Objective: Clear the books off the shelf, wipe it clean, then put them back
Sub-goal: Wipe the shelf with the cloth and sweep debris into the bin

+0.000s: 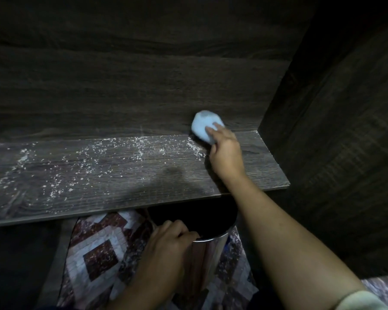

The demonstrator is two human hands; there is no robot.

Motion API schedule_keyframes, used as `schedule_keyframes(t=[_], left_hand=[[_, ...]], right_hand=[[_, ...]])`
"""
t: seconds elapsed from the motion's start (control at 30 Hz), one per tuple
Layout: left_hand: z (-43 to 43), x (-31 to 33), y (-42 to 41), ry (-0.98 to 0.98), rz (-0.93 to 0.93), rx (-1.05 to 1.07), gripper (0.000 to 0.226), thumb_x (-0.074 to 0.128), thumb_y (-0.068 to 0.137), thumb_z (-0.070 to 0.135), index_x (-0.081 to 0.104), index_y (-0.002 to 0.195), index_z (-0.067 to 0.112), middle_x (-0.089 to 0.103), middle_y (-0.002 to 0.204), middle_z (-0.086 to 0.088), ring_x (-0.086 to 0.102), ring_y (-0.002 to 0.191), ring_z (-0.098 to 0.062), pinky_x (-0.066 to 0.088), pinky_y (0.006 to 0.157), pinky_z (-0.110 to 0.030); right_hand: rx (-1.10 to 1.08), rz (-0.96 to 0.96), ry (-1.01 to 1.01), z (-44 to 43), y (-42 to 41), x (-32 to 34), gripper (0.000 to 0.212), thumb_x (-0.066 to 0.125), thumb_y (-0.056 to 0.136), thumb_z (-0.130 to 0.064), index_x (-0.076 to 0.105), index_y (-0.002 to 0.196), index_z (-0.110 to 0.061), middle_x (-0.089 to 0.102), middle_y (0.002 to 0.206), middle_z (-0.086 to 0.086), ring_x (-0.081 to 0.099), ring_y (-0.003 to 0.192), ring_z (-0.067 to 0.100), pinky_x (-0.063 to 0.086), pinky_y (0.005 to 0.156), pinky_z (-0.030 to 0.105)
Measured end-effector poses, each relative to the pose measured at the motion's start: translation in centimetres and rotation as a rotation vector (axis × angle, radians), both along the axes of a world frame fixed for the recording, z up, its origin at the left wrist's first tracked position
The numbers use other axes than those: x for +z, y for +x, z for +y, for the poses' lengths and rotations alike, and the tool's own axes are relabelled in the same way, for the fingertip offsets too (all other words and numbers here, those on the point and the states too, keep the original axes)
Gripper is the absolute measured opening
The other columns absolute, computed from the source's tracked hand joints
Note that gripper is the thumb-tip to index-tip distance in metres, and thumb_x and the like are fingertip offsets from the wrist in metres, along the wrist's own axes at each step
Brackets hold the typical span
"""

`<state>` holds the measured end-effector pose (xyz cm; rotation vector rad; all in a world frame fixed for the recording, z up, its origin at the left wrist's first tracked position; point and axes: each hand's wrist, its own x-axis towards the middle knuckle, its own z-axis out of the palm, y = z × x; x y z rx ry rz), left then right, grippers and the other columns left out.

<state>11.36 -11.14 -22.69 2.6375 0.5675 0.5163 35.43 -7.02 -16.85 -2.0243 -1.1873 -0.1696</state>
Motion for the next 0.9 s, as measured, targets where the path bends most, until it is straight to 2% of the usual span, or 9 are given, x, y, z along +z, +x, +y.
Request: schedule_keyframes(t=[0.07,0.17,0.33,0.4,0.57,0.63,0.73,0.8,0.9], left_hand=[[0.0,0.0,-0.1,-0.010,0.005,-0.006,0.044,0.067,0.060,0.012,0.073,0.100,0.029,0.050,0.082,0.013,0.047,0.073,-0.010,0.033,0.064,-0.021],[0.1,0.1,-0.3,-0.010,0.005,-0.012,0.040,0.066,0.062,0.016,0.073,0.099,0.031,0.050,0.082,0.013,0.048,0.072,-0.010,0.038,0.062,-0.022],[0.3,0.0,-1.1,0.002,0.041,0.004,0.037,0.048,0.068,0.026,0.072,0.095,0.030,0.051,0.081,0.012,0.047,0.072,-0.010,0.035,0.061,-0.022],[0.4,0.2,-1.2,-0.016,0.034,0.009,0.036,0.047,0.068,0.025,0.072,0.093,0.028,0.051,0.081,0.011,0.046,0.072,-0.011,0.033,0.062,-0.021],[0.6,0.2,-1.8,-0.015,0.064,0.024,0.036,0.046,0.069,0.022,0.072,0.093,0.028,0.051,0.081,0.011,0.044,0.075,-0.010,0.027,0.065,-0.020],[0.6,0.4,-1.8,-0.018,0.078,0.028,0.037,0.045,0.068,0.024,0.072,0.093,0.029,0.051,0.081,0.012,0.044,0.074,-0.010,0.028,0.065,-0.020],[0.5,0.8,-1.9,-0.011,0.081,0.034,0.034,0.052,0.066,0.023,0.073,0.092,0.029,0.051,0.080,0.012,0.046,0.073,-0.011,0.033,0.062,-0.022],[0.5,0.9,-1.9,-0.009,0.076,0.030,0.034,0.054,0.064,0.020,0.072,0.091,0.028,0.051,0.079,0.012,0.047,0.072,-0.011,0.033,0.061,-0.022],[0.5,1.1,-2.0,-0.011,0.067,0.029,0.039,0.044,0.066,0.025,0.073,0.091,0.028,0.052,0.079,0.010,0.050,0.070,-0.013,0.040,0.059,-0.023]], right_hand=[[-0.074,-0.095,0.054,-0.2,1.2,0.2,0.047,0.050,0.079,0.013,0.064,0.121,-0.002,0.054,0.135,0.020,0.046,0.127,0.037,0.030,0.111,0.034],[-0.168,-0.116,0.013,-0.8,2.4,-0.7,0.048,0.049,0.078,0.014,0.064,0.120,-0.003,0.054,0.135,0.019,0.046,0.127,0.039,0.036,0.108,0.042],[-0.180,0.044,-0.127,-0.1,1.7,-2.4,0.061,0.051,0.079,0.010,0.050,0.137,-0.009,0.044,0.144,0.016,0.037,0.133,0.033,0.029,0.110,0.034],[-0.167,0.057,-0.157,0.4,1.5,-2.2,0.063,0.053,0.076,0.008,0.051,0.137,-0.011,0.049,0.139,0.012,0.042,0.129,0.031,0.031,0.108,0.034],[0.068,0.021,-0.260,1.6,-1.1,-2.3,0.064,0.052,0.077,0.006,0.054,0.136,-0.020,0.045,0.145,0.008,0.038,0.135,0.027,0.029,0.113,0.038],[0.172,0.032,-0.235,1.5,-2.0,-2.0,0.060,0.048,0.079,0.008,0.059,0.131,-0.018,0.049,0.142,0.011,0.042,0.132,0.027,0.027,0.113,0.025],[0.227,0.182,-0.152,0.6,-2.4,-0.6,0.054,0.042,0.080,0.014,0.066,0.122,-0.011,0.057,0.134,0.010,0.050,0.125,0.022,0.025,0.103,0.005],[0.158,0.202,-0.029,0.0,-2.1,0.0,0.052,0.041,0.080,0.015,0.067,0.120,-0.007,0.059,0.129,0.011,0.053,0.122,0.023,0.028,0.103,0.007],[-0.021,0.116,0.092,-0.6,-0.3,0.0,0.052,0.043,0.079,0.015,0.066,0.121,-0.005,0.059,0.129,0.015,0.052,0.121,0.027,0.028,0.107,0.016]])
